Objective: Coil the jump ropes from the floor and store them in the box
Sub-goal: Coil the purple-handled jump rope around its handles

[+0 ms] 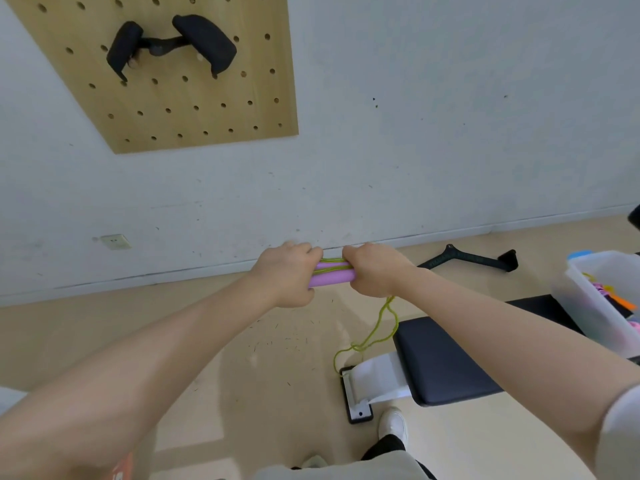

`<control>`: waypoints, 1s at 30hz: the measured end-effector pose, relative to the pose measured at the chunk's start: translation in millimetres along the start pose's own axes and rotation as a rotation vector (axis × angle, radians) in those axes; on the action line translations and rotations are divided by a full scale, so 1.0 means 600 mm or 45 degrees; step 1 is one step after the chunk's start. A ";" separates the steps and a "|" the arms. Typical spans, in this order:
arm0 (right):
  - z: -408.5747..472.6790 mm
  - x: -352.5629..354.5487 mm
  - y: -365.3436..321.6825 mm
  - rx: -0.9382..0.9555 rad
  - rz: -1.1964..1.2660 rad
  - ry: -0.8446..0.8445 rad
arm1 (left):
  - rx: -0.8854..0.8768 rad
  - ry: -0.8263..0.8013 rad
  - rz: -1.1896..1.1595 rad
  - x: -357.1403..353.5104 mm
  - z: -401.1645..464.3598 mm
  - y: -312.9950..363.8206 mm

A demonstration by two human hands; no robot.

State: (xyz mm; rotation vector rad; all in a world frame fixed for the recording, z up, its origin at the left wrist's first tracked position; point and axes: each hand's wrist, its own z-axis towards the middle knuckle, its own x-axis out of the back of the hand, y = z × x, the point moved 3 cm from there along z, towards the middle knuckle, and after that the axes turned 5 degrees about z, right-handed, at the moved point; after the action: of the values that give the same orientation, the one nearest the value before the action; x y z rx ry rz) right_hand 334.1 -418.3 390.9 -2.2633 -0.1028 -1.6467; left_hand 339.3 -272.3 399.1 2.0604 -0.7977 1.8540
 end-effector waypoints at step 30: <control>-0.016 -0.043 -0.064 -0.022 0.955 -0.584 | -0.044 -0.667 -1.300 -0.001 -0.052 -0.067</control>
State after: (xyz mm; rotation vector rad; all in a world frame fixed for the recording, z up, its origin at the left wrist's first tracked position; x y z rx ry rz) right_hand 307.3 -381.9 378.2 -2.2385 0.5795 -0.7415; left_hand 335.4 -223.0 409.8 2.2775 0.1794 0.7560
